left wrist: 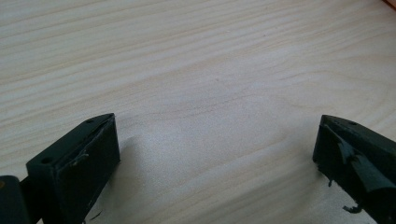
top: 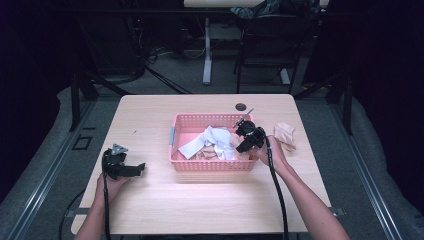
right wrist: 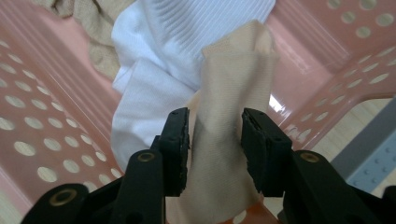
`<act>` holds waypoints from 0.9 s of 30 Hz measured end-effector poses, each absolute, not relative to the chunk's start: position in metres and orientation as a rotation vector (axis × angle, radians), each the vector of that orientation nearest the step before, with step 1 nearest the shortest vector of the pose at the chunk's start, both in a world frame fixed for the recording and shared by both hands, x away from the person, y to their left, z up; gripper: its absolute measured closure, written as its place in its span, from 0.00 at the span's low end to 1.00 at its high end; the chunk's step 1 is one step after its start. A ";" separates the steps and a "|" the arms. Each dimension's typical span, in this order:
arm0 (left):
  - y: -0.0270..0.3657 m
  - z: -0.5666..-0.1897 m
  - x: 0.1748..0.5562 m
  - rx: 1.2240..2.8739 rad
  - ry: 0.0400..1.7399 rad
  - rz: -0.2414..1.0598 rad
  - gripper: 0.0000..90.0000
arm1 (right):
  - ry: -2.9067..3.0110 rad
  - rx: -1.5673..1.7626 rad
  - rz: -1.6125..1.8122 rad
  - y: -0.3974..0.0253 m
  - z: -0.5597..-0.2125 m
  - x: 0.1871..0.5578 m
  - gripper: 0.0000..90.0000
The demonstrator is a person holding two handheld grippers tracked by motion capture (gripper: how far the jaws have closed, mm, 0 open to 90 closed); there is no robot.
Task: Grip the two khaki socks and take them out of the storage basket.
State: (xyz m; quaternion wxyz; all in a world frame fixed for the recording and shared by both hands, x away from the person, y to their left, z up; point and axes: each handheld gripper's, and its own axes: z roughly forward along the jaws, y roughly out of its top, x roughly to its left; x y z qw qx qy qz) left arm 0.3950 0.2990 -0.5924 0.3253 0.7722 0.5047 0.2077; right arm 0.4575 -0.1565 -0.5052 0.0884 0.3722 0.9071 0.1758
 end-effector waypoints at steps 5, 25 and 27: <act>0.299 -0.592 0.395 2.024 1.323 0.544 0.00 | 2.691 1.102 0.523 -0.156 -0.504 0.456 0.89; 0.299 -0.592 0.395 2.023 1.324 0.545 0.00 | 2.630 1.061 0.714 -0.158 -0.466 0.449 0.91; 0.299 -0.592 0.395 2.023 1.324 0.545 0.00 | 2.622 1.052 0.738 -0.158 -0.462 0.451 0.91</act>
